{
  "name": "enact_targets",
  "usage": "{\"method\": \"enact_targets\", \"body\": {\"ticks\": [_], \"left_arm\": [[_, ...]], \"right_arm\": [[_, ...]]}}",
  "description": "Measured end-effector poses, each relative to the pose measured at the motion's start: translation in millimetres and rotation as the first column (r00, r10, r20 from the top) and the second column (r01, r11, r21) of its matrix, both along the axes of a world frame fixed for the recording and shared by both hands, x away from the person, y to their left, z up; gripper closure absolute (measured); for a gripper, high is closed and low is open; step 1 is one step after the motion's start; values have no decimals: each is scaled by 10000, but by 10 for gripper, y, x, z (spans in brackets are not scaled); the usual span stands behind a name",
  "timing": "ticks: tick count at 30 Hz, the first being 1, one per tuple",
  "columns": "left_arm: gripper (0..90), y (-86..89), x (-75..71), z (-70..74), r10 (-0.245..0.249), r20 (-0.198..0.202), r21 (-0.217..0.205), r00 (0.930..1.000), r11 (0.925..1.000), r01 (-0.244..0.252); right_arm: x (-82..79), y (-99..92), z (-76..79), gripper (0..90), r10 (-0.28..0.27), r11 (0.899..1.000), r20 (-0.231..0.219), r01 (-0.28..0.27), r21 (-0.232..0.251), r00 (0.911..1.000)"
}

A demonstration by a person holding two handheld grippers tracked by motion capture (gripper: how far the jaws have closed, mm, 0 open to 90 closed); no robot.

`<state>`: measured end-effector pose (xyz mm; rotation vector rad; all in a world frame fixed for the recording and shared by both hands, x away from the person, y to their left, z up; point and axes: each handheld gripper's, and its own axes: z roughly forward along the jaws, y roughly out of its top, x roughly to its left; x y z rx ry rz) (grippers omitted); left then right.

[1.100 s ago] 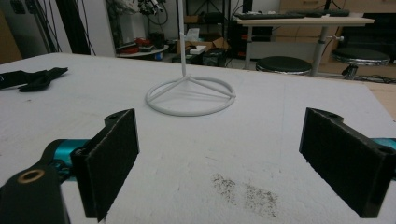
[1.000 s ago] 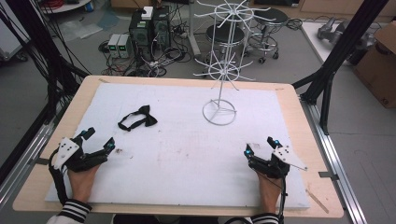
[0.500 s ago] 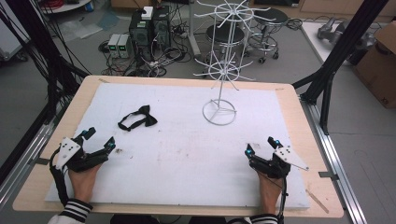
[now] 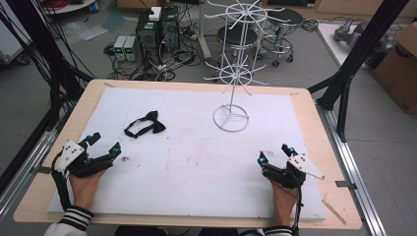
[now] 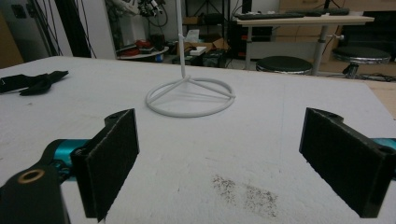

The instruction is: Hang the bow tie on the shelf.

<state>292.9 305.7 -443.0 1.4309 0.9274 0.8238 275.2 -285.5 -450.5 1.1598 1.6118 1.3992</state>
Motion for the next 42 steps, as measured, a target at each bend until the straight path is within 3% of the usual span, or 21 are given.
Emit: {"method": "enact_targets", "body": {"ticks": [9, 11, 16, 17, 18, 19, 22, 23, 25, 27, 30, 31, 32, 33, 35, 36, 37, 38, 40, 41, 42], "left_arm": [[152, -79, 200, 257, -835, -751, 1176, 9937, 9888, 920], [153, -108, 280, 331, -1064, -1276, 1639, 9861, 9783, 1268], [152, -168, 394, 417, -1517, -1735, 1759, 9731, 9674, 1822], [153, -201, 471, 457, -1876, -2097, 1799, 9596, 9573, 2264], [153, -222, 513, 477, -1959, -2298, 1834, 9533, 9533, 2402], [152, -222, 513, 477, -1959, -2298, 1834, 9533, 9533, 2402], [153, -270, 641, 527, -2217, -2782, 1971, 9346, 9391, 2815], [153, -296, 726, 546, -2388, -3138, 1857, 9190, 9337, 3060], [153, -310, 809, 561, -2499, -3508, 1975, 9025, 9223, 3321], [153, -320, 844, 568, -2482, -3660, 2053, 8969, 9185, 3379], [155, -340, 933, 584, -2411, -4095, 2224, 8798, 9089, 3526], [157, -363, 999, 599, -2285, -4422, 2379, 8673, 9025, 3591], [160, -374, 1027, 606, -2291, -4525, 2409, 8619, 8991, 3654], [164, -374, 1027, 606, -2291, -4525, 2409, 8619, 8991, 3654], [171, -435, 1116, 622, -2172, -4852, 2672, 8470, 8855, 3802], [173, -435, 1116, 622, -2172, -4852, 2672, 8470, 8855, 3802], [176, -487, 1177, 641, -2145, -5043, 2948, 8365, 8677, 4002], [181, -487, 1177, 641, -2145, -5043, 2948, 8365, 8677, 4002], [198, -564, 1268, 681, -2125, -5304, 3234, 8206, 8441, 4276], [203, -564, 1268, 681, -2125, -5304, 3234, 8206, 8441, 4276], [208, -610, 1326, 701, -2168, -5374, 3319, 8150, 8340, 4407]], "right_arm": [[-3, -2, 1, 109, -12, 10000, -46, 12, 55, 10000], [-2, -3, 1, 109, 9, 10000, -29, -9, 47, 10000], [-2, -2, 0, 109, 7, 10000, -23, -7, 60, 10000], [-2, -3, 1, 110, 19, 10000, -30, -19, 56, 10000], [-2, -3, 1, 109, 19, 10000, -30, -19, 55, 10000], [-2, -3, 1, 109, 19, 10000, -30, -19, 55, 10000], [-3, -1, 0, 109, 7, 10000, -21, -7, 54, 10000], [0, -3, 0, 109, 19, 10000, 22, -19, 17, 10000], [-1, -3, -1, 109, 7, 10000, 12, -7, 16, 10000], [-1, -3, 0, 109, 14, 10000, 10, -14, 24, 10000], [-4, -1, 0, 109, 2, 10000, -25, -2, 90, 10000], [-2, -1, -1, 109, 11, 10000, 6, -11, 50, 10000], [-2, -2, 0, 109, 19, 10000, 2, -19, 33, 10000], [-2, -2, 0, 109, 22, 10000, -2, -22, 43, 10000], [-5, -2, 0, 109, 22, 10000, -38, -22, 96, 10000], [-4, -2, 1, 109, 24, 9999, -37, -23, 100, 10000], [-4, -2, 0, 109, 17, 10000, -28, -17, 85, 10000], [-4, -1, 0, 109, 27, 10000, -19, -26, 76, 10000], [-4, -2, -1, 109, 21, 10000, -18, -21, 66, 10000], [-4, -1, 0, 109, 13, 10000, -31, -13, 90, 10000], [-4, -3, 0, 110, 28, 9999, -50, -27, 125, 10000]]}}
